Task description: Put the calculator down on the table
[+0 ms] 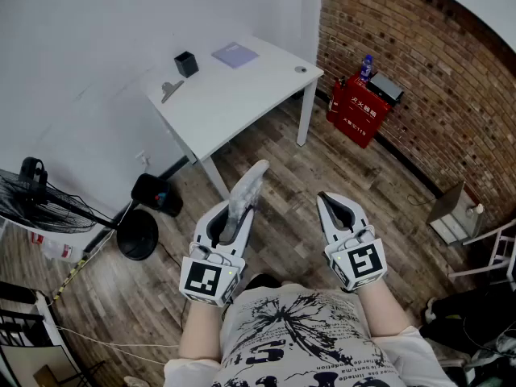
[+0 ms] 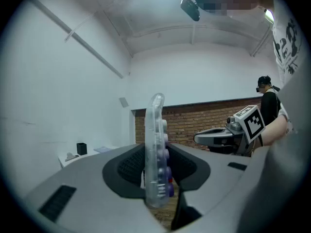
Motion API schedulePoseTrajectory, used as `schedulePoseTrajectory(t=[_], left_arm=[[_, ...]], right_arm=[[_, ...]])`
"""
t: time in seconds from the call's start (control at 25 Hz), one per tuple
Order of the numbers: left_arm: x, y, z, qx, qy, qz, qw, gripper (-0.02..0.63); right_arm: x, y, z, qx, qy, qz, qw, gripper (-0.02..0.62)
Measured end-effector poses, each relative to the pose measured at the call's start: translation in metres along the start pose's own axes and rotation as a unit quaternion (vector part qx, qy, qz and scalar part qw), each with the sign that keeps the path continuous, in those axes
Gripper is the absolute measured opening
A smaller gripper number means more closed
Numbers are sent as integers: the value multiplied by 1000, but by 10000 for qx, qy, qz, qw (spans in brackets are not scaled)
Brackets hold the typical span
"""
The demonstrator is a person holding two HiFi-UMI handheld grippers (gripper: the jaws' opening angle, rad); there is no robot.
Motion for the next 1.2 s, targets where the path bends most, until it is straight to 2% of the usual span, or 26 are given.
schedulePoseTrajectory(t=[0.48, 0.72, 0.96, 1.2], left_arm=[[-4, -18, 0, 37, 69, 64, 9999, 138], [5, -40, -7, 217, 220, 204, 9993, 138], [42, -83, -16, 352, 300, 288, 9985, 138], [109, -154, -11, 257, 567, 157, 9979, 138]], right_arm=[[-19, -3, -10, 96, -129, -57, 9999, 14], [-38, -23, -27, 233, -432, -36, 9988, 14], [-66, -75, -45, 366, -460, 27, 9983, 14], [-105, -161, -58, 550, -444, -33, 9975, 15]])
Point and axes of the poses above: the fingertips, and each gripper's own axes: y backward along the fingers, x to its left, z out of its top, the point moved 8 cm from there along y, backward along the fingers, and after that the axes turned 7 degrees about y, right-handed, at the moved point
